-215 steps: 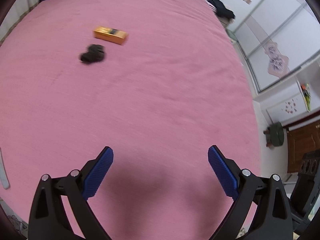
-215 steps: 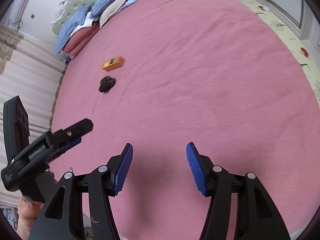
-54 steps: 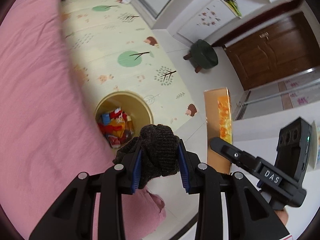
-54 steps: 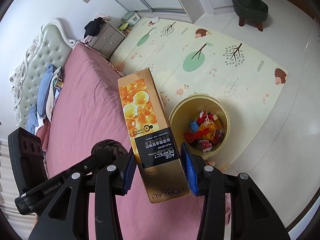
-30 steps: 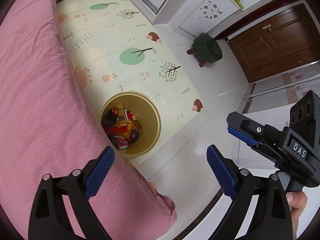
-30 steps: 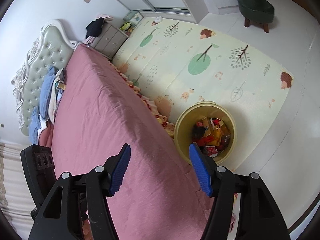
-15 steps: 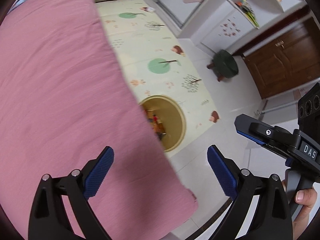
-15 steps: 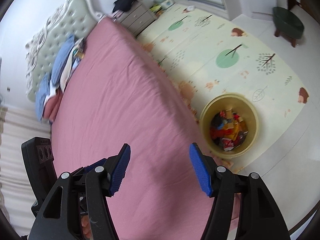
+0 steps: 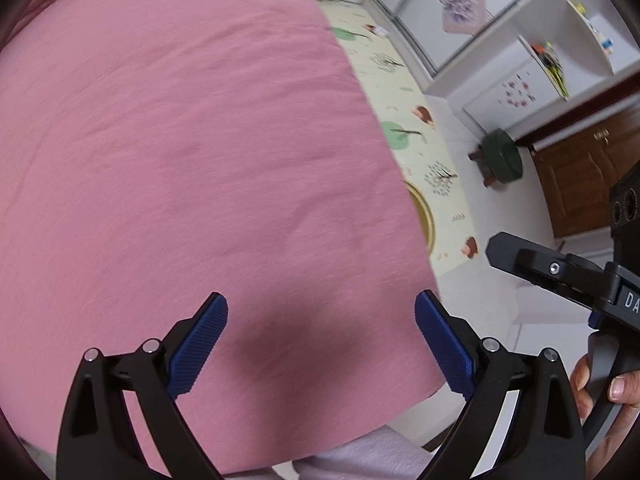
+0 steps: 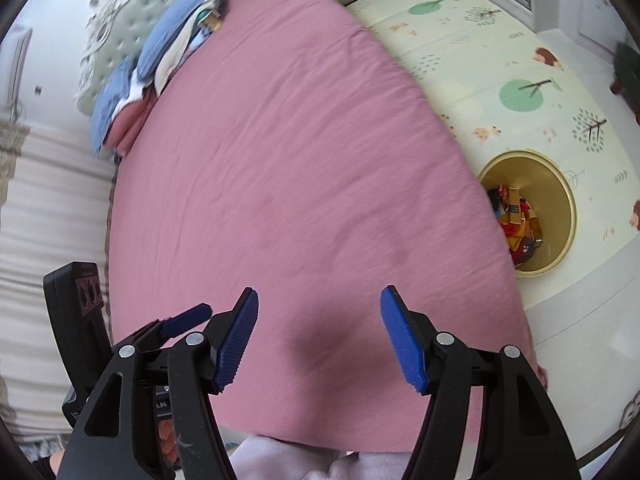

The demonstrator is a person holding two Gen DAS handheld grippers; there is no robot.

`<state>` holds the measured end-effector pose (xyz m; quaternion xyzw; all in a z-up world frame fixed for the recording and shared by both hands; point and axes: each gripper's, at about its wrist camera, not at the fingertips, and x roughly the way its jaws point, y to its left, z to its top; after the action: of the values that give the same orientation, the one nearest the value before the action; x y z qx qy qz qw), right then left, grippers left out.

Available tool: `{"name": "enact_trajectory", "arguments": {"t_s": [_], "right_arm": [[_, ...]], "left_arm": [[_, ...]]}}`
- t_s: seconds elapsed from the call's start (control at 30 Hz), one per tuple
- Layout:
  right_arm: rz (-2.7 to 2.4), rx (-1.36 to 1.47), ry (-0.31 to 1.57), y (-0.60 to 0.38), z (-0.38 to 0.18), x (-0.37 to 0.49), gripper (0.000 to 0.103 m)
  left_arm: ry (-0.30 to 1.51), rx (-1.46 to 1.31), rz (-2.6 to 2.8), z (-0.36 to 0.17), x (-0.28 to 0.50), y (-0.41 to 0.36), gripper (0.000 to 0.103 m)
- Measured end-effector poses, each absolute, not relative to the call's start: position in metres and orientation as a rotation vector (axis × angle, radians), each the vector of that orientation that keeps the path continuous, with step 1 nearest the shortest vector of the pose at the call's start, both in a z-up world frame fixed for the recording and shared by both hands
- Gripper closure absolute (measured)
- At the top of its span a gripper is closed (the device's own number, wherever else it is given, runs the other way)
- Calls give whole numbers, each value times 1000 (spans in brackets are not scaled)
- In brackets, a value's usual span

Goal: Collect trash

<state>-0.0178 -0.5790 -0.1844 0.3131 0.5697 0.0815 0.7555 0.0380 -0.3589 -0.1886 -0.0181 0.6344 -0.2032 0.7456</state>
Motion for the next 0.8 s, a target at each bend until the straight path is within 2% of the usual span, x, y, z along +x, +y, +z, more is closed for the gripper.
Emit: {"name": "enact_trajectory", "arguments": {"t_s": [0.3,0.43,0.6,0.8], "right_arm": [[222,559,1154,-512,-107,-26,27],[227,486,1076,-481,-63,-30,16],[224,434,1007,-451,-21,-35,13],[187,429,925,-431,8,-44,10]], "left_arm": [[1232,-10,-303,-115,19,-281,4],[1137,13,-244,-72,10,-252,4],[1060,77,-157,-29,1,-229,4],[1000,-2,-139,13,-7,-203,4]]}}
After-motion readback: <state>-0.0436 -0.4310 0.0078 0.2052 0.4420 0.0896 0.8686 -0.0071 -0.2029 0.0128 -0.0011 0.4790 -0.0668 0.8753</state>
